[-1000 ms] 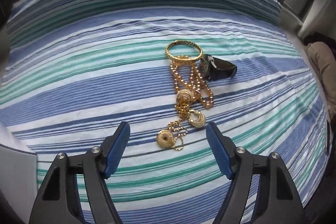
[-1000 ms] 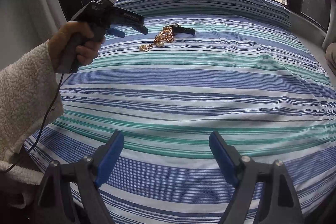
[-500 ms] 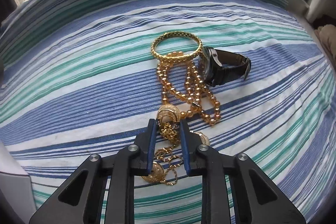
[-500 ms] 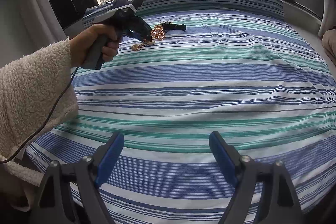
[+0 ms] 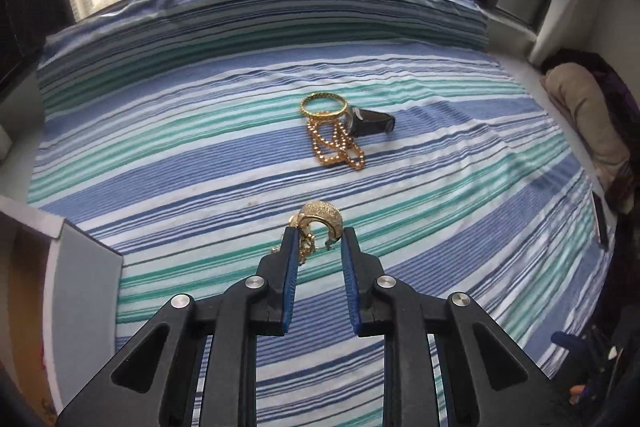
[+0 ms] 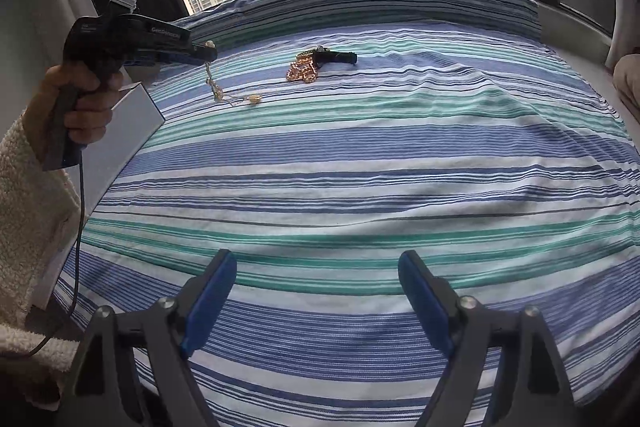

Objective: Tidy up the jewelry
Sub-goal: 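Lift the gold earrings with the left gripper and set them down apart on the bed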

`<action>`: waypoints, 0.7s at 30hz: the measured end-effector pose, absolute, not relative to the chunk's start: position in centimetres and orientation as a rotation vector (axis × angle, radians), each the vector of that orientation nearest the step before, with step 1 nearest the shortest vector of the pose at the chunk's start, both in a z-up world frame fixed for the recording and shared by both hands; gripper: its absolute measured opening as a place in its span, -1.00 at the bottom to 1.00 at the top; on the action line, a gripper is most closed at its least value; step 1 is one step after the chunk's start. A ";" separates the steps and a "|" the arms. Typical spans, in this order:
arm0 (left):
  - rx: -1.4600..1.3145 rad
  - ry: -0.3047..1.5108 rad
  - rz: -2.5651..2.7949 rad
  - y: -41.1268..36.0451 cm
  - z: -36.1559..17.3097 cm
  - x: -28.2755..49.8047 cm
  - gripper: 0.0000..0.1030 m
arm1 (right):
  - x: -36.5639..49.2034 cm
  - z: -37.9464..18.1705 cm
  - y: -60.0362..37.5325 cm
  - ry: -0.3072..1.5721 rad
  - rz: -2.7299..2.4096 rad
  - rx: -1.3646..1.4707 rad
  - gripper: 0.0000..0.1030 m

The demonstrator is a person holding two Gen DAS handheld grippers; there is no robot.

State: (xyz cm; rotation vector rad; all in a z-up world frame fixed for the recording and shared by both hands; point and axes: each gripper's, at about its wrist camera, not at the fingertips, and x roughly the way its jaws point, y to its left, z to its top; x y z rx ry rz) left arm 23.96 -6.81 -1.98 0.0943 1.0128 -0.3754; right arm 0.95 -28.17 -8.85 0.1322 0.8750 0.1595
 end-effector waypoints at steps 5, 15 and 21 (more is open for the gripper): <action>0.077 1.039 -0.403 -4.3 -0.1 19.6 -0.89 | 0.7 -8.3 -27.2 0.864 0.181 0.114 0.65; 0.124 1.132 -0.318 -2.7 -6.4 17.0 -0.88 | -0.1 -7.7 -25.7 0.856 0.204 0.088 0.65; 0.143 1.145 -0.279 -2.6 -8.9 16.6 -0.39 | -0.9 -7.4 -25.4 0.852 0.204 0.076 0.65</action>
